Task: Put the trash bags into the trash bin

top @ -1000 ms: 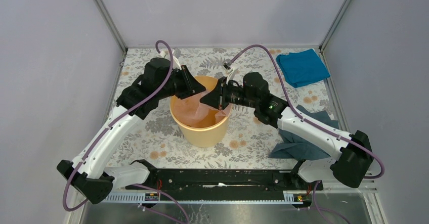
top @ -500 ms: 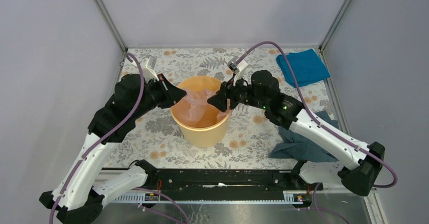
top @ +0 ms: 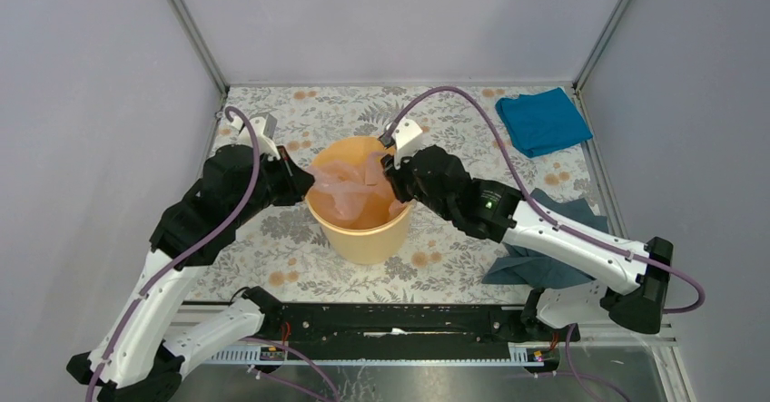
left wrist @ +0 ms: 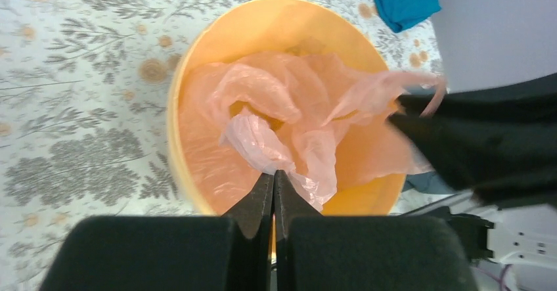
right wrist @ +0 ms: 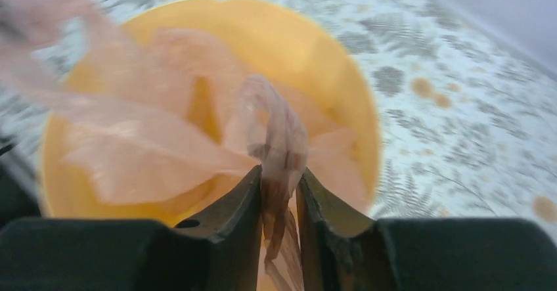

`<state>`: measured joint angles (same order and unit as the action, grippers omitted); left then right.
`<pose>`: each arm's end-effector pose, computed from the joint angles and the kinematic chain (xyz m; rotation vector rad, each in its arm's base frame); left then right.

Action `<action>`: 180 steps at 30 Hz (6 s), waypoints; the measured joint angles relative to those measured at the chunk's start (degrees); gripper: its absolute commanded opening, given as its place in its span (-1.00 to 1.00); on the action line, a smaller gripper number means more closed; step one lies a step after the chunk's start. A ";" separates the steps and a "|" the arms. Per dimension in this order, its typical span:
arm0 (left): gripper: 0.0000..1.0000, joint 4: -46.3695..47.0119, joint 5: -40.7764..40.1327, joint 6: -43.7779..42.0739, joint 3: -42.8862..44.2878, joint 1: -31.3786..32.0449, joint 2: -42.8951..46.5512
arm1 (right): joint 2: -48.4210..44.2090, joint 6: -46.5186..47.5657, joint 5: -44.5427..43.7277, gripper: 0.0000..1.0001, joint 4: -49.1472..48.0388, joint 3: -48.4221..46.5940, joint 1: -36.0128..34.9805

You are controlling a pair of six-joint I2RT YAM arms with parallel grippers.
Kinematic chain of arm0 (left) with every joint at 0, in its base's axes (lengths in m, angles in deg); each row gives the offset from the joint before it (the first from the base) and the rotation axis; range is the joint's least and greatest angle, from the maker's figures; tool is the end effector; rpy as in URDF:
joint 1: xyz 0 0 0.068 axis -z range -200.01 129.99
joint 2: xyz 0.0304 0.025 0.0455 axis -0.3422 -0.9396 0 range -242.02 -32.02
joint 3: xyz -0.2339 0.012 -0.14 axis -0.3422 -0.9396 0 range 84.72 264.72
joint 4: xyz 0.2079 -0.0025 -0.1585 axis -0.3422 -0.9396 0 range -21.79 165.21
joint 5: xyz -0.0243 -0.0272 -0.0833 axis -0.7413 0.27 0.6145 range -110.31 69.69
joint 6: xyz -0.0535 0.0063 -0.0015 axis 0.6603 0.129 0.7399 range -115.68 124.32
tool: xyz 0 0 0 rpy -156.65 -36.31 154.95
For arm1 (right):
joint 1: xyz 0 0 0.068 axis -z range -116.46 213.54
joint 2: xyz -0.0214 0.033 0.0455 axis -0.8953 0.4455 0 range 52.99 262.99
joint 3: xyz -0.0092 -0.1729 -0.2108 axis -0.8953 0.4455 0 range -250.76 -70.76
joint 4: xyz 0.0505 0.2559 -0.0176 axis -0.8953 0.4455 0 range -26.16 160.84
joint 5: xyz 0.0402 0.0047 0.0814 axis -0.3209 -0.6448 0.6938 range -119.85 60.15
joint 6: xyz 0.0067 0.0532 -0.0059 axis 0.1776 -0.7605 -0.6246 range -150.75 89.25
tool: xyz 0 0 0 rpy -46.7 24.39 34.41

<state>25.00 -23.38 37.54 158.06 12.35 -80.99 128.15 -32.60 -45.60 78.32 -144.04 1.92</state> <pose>0.1224 -0.0753 0.4208 -0.0505 2.0861 -0.6611 0.1525 0.2620 0.3901 -0.7627 1.7151 0.5157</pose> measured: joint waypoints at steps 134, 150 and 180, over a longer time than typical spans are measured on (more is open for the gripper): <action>-1.00 -7.58 1.11 18.08 -14.51 -0.13 11.65 | -32.63 -34.32 9.84 -0.97 0.63 25.81 14.16; -1.00 -7.23 -4.96 21.27 -20.02 -0.13 7.78 | -32.63 -30.53 4.33 -0.70 1.77 31.19 14.16; 0.98 -19.52 -8.26 3.23 6.36 -0.24 5.14 | -26.34 -3.41 12.72 0.86 20.06 6.71 14.19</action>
<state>5.48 -31.65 40.77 164.42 12.11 -75.86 101.81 -36.01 -32.88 98.39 -137.33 16.10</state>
